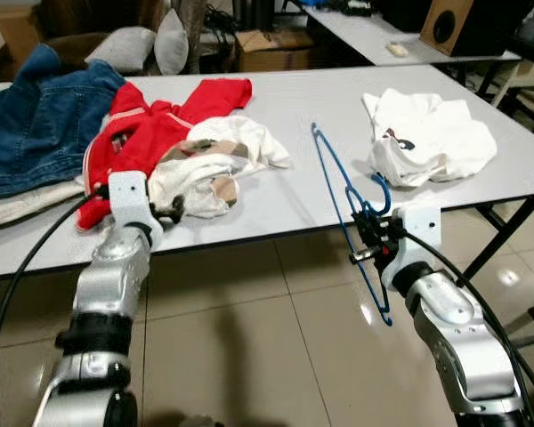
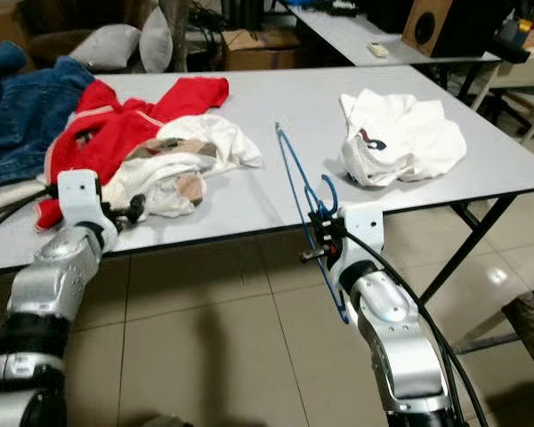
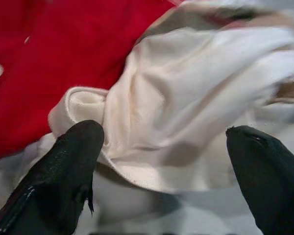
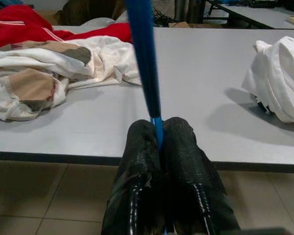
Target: Hang hanger
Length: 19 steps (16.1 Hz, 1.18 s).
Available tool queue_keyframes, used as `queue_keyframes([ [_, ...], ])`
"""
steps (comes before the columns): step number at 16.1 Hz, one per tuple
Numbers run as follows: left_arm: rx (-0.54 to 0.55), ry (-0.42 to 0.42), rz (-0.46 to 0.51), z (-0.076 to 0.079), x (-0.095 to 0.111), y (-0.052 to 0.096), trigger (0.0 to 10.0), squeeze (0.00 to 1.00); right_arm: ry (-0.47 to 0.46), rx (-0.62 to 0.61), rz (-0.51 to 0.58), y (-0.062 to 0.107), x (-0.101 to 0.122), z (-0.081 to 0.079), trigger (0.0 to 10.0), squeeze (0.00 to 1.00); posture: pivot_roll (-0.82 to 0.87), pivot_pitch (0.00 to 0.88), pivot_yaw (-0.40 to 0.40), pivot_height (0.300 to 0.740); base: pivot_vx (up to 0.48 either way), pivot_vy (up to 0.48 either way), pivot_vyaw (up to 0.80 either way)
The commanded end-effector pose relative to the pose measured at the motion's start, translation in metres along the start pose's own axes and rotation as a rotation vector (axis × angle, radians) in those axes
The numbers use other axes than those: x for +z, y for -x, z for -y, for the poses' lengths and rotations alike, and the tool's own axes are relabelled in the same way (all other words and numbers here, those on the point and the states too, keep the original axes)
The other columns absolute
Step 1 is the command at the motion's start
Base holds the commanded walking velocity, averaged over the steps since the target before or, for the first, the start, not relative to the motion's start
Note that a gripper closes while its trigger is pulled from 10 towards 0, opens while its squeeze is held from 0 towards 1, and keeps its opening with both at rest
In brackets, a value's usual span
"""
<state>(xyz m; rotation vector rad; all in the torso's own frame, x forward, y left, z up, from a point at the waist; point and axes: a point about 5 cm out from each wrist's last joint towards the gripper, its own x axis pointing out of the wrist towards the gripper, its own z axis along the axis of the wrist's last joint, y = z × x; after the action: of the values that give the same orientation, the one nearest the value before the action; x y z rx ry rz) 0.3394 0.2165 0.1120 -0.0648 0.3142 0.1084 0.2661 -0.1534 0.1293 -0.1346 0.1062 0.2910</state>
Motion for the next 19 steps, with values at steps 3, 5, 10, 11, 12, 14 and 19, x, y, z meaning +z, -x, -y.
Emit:
queue_keyframes([
  [3,0.070,0.019,-0.004,-0.005,0.004,-0.007,0.0,0.00,0.017,-0.008,-0.003,0.005,-0.001,0.001,10.0,0.00,-0.02,0.000,0.009,0.740,0.000,0.000,0.00],
  [5,0.084,0.025,0.022,-0.002,0.009,-0.008,0.0,0.00,0.034,0.000,-0.013,0.007,-0.004,0.002,10.0,0.00,-0.02,0.000,0.017,0.740,0.000,0.000,0.00],
  [10,0.073,0.033,0.053,-0.004,0.012,-0.003,0.0,0.00,0.043,0.004,-0.026,0.010,-0.005,0.002,10.0,0.00,-0.02,0.000,0.003,0.740,0.000,0.000,0.00],
  [11,0.088,0.030,0.034,-0.005,0.007,-0.003,0.0,0.00,0.048,0.015,-0.025,0.009,-0.005,0.001,10.0,0.00,-0.02,0.000,0.000,0.740,0.000,0.000,0.00],
  [12,0.093,0.027,0.016,-0.005,0.004,-0.003,0.0,0.00,0.050,0.017,-0.025,0.009,-0.004,0.001,10.0,0.00,-0.02,0.000,-0.003,0.740,0.000,0.000,0.00],
  [14,0.119,0.004,-0.012,-0.007,-0.001,-0.002,0.0,0.00,0.058,0.018,-0.026,0.008,-0.004,0.003,10.0,0.00,-0.02,0.000,-0.004,0.740,0.000,0.000,0.00],
  [19,0.129,0.040,-0.007,-0.015,-0.003,0.002,0.0,0.00,0.064,0.032,-0.028,0.007,-0.004,0.001,10.0,0.00,-0.02,0.000,-0.019,0.740,0.000,0.000,0.00],
])
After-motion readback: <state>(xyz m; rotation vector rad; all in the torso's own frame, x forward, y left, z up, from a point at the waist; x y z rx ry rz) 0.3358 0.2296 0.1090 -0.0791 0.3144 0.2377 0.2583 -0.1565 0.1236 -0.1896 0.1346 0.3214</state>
